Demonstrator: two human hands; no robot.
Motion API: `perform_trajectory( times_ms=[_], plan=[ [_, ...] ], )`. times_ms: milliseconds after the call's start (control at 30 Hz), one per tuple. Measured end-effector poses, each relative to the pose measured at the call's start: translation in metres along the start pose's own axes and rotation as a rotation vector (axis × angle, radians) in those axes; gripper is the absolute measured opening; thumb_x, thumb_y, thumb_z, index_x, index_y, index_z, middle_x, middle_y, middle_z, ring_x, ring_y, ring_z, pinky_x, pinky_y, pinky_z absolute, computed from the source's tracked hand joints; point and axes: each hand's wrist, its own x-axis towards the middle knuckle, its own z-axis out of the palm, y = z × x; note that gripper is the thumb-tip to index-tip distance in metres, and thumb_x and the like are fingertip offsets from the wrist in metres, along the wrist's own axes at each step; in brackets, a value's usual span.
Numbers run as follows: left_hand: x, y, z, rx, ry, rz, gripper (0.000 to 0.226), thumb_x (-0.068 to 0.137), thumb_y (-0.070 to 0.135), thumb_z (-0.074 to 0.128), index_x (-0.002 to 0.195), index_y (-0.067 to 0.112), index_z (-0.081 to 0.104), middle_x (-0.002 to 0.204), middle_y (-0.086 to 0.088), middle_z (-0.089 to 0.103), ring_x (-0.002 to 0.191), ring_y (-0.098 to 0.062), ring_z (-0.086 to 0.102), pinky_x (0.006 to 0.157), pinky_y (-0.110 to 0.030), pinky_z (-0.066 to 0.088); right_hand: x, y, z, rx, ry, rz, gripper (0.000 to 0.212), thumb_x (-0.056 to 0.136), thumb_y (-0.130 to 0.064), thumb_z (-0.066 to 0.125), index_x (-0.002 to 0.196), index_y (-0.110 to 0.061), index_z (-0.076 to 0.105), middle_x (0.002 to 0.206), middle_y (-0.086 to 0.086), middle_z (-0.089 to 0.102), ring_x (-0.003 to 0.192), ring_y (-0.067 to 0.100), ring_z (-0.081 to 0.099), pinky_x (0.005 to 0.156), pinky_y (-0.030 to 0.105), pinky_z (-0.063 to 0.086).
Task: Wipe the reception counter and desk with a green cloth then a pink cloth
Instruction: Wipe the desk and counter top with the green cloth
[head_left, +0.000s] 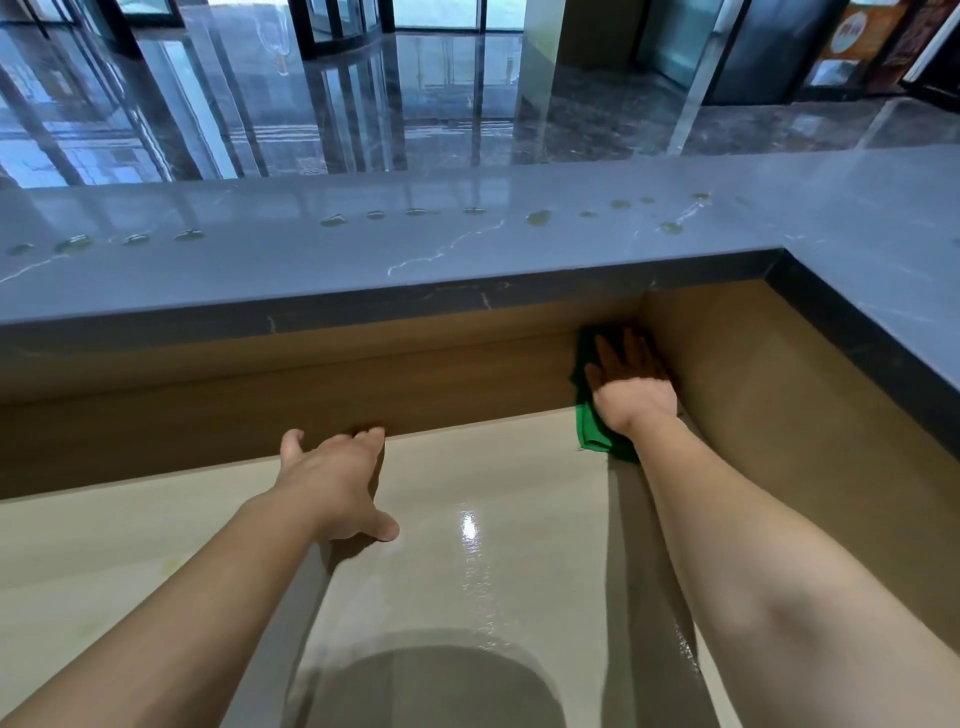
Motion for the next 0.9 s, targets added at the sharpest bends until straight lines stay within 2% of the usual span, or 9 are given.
perform_trajectory(
  times_ms=[100,167,267,400,500,600,833,900],
  plan=[
    [0.002,-0.001,0.002,-0.009,-0.008,-0.003,0.110,0.069,0.062,0.072,0.152,0.025,0.010,0.153,0.005,0.033,0.142,-0.015,0.027,0.115,-0.052,-0.003,-0.004,-0.021,0.003,0.015,-0.004,0.073,0.057,0.104,-0.043,0.022,0.156,-0.027,0.007,0.164,0.008,-0.008,0.150,0.027,-0.007,0.121,0.041,0.002],
    [0.003,0.001,0.001,-0.008,-0.014,-0.005,0.110,0.070,0.061,0.072,0.152,0.024,0.009,0.152,0.005,0.033,0.142,-0.016,0.027,0.115,-0.052,-0.005,-0.013,-0.049,0.008,0.006,0.005,0.046,0.057,0.104,-0.042,0.022,0.156,-0.026,0.007,0.163,0.010,-0.008,0.150,0.029,-0.007,0.120,0.043,-0.001],
    [0.003,0.006,-0.004,0.015,-0.030,-0.008,0.108,0.071,0.058,0.072,0.152,0.023,0.009,0.152,0.006,0.034,0.142,-0.016,0.027,0.115,-0.053,-0.006,-0.035,-0.103,0.018,0.003,0.026,-0.157,0.057,0.103,-0.041,0.025,0.156,-0.026,0.010,0.164,0.011,-0.006,0.150,0.030,-0.005,0.120,0.044,-0.004],
    [0.001,0.011,-0.008,0.042,-0.058,-0.022,0.106,0.074,0.055,0.072,0.152,0.022,0.010,0.151,0.005,0.036,0.142,-0.017,0.030,0.115,-0.052,-0.006,-0.069,-0.162,0.027,0.001,-0.052,-0.475,0.056,0.103,-0.042,0.025,0.156,-0.031,0.009,0.164,0.005,-0.011,0.150,0.025,-0.009,0.121,0.041,-0.004],
    [0.000,0.015,-0.010,0.067,-0.067,-0.021,0.104,0.075,0.054,0.072,0.153,0.019,0.012,0.154,0.005,0.031,0.143,-0.016,0.028,0.116,-0.052,-0.006,-0.065,-0.158,0.025,0.040,-0.092,-0.544,0.055,0.103,-0.043,0.024,0.155,-0.037,0.008,0.164,-0.002,-0.011,0.150,0.017,-0.011,0.121,0.039,-0.001],
    [0.000,0.016,-0.010,0.063,-0.073,-0.014,0.097,0.076,0.053,0.071,0.150,0.019,0.018,0.153,0.005,0.032,0.141,-0.016,0.030,0.116,-0.053,-0.005,-0.044,-0.124,0.022,0.048,-0.059,-0.490,0.054,0.103,-0.044,0.025,0.155,-0.037,0.010,0.164,-0.002,-0.007,0.150,0.016,-0.007,0.121,0.037,0.001],
    [0.002,0.008,-0.005,0.060,-0.056,-0.002,0.099,0.072,0.059,0.070,0.149,0.020,0.021,0.152,0.004,0.030,0.141,-0.015,0.030,0.114,-0.053,-0.006,-0.013,-0.017,0.006,-0.051,-0.028,-0.147,0.056,0.103,-0.046,0.019,0.156,-0.034,0.007,0.164,0.001,-0.007,0.151,0.018,-0.008,0.121,0.038,0.005],
    [0.002,0.007,-0.006,0.062,-0.058,-0.002,0.099,0.073,0.059,0.070,0.150,0.020,0.021,0.153,0.003,0.029,0.141,-0.016,0.029,0.114,-0.053,-0.006,-0.021,-0.002,0.003,-0.098,-0.006,-0.100,0.056,0.103,-0.046,0.018,0.156,-0.028,0.015,0.164,0.006,0.005,0.151,0.023,0.004,0.119,0.039,0.014]
  ],
)
